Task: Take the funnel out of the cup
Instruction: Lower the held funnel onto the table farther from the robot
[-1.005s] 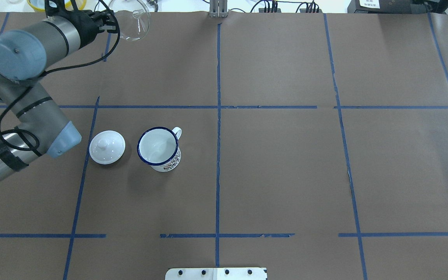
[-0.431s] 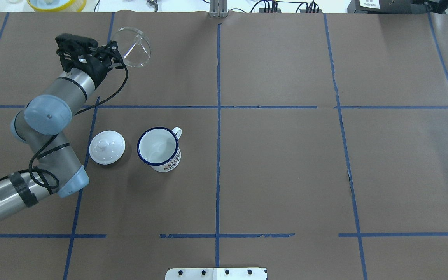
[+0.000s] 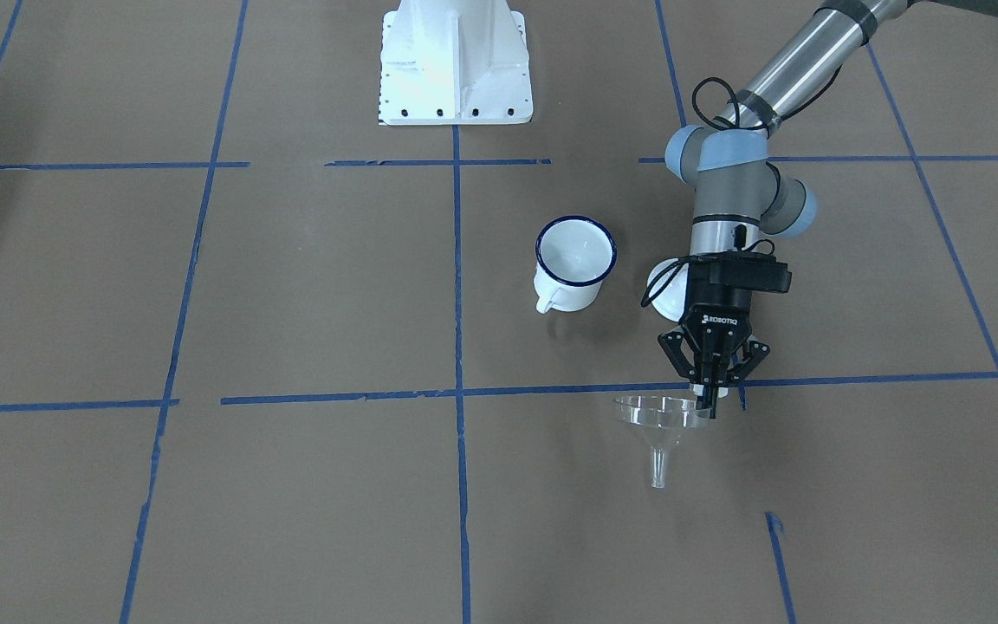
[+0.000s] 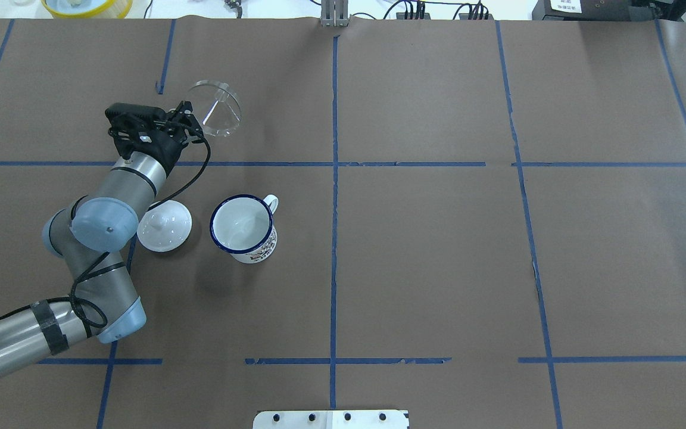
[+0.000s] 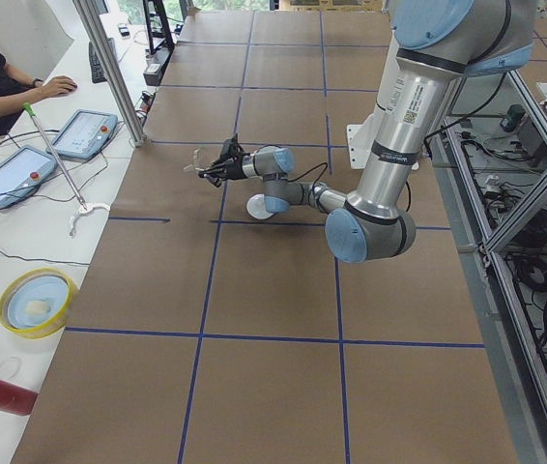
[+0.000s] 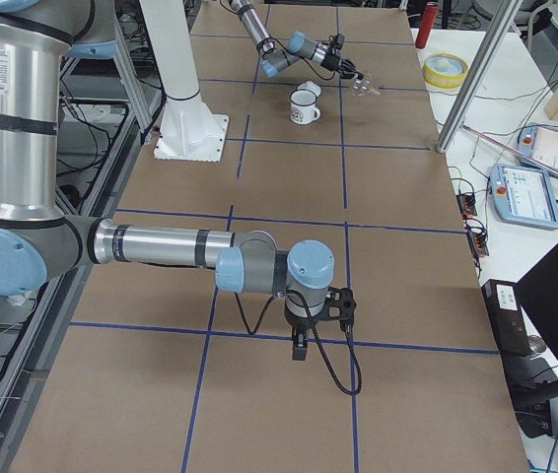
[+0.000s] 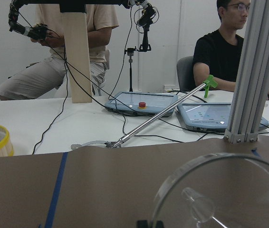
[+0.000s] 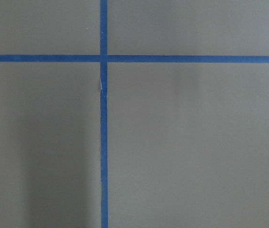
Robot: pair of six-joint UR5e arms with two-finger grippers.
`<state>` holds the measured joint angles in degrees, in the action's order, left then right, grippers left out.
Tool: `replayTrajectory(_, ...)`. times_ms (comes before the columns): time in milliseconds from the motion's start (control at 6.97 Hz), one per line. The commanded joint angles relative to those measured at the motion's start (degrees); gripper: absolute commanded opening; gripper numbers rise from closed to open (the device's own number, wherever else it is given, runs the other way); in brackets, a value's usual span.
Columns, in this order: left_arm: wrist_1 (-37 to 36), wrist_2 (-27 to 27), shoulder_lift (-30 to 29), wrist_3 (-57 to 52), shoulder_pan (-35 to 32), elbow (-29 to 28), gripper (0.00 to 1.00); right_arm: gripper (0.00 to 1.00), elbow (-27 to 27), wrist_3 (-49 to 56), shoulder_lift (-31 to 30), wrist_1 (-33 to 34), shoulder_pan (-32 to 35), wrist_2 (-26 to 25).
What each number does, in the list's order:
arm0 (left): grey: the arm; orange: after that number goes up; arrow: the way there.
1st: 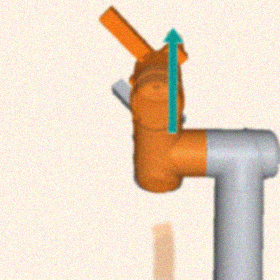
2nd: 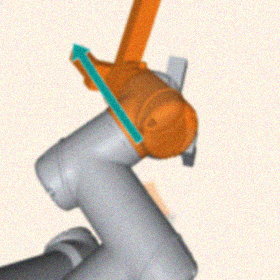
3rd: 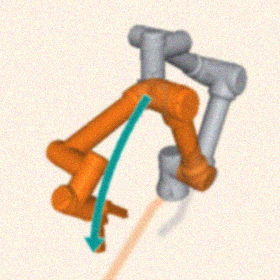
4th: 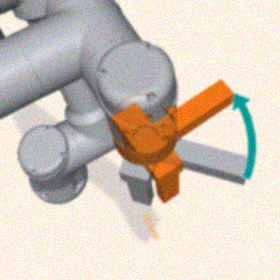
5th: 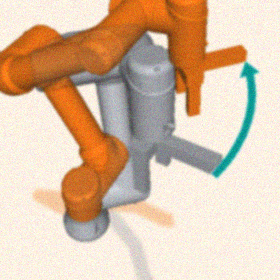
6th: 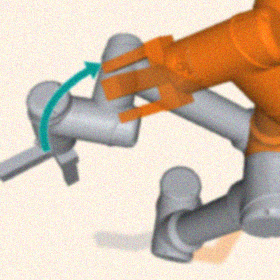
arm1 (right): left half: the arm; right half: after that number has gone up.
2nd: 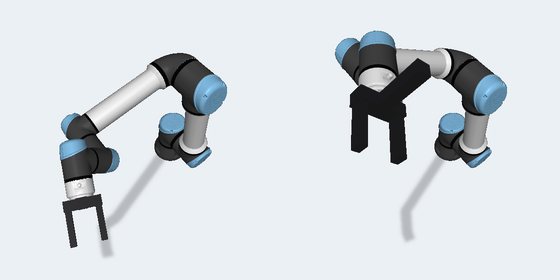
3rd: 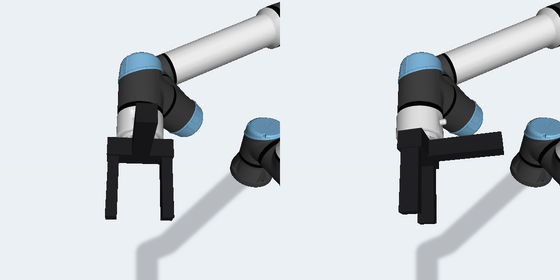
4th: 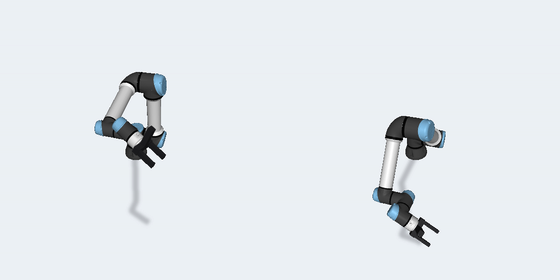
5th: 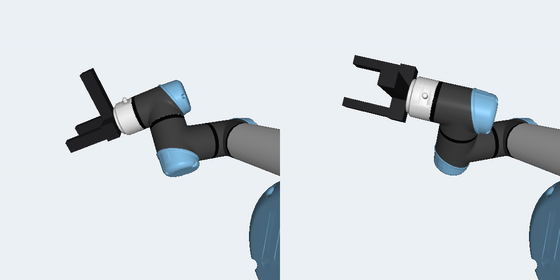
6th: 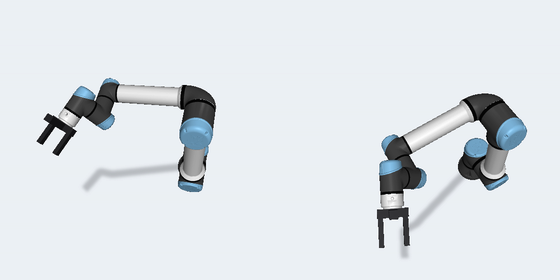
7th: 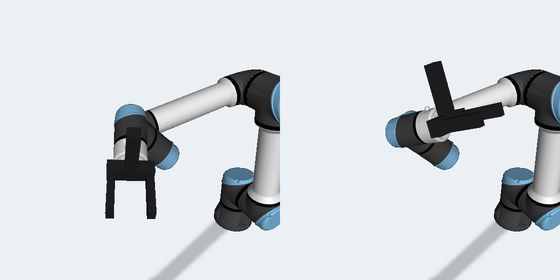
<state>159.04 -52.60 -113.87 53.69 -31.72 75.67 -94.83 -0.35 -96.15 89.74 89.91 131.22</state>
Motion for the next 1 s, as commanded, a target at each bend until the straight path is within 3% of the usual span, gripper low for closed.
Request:
replayTrajectory(0,-0.3,1.0,-0.5,0.7,0.8,-0.3,0.0,1.0,-0.1,0.0,0.0,0.0,0.0,0.0)
replayTrajectory(861,-0.7,0.9,-3.9,3.3,-1.9,-6.6,0.0,1.0,0.0,0.0,0.0,0.0,0.0,0.0)
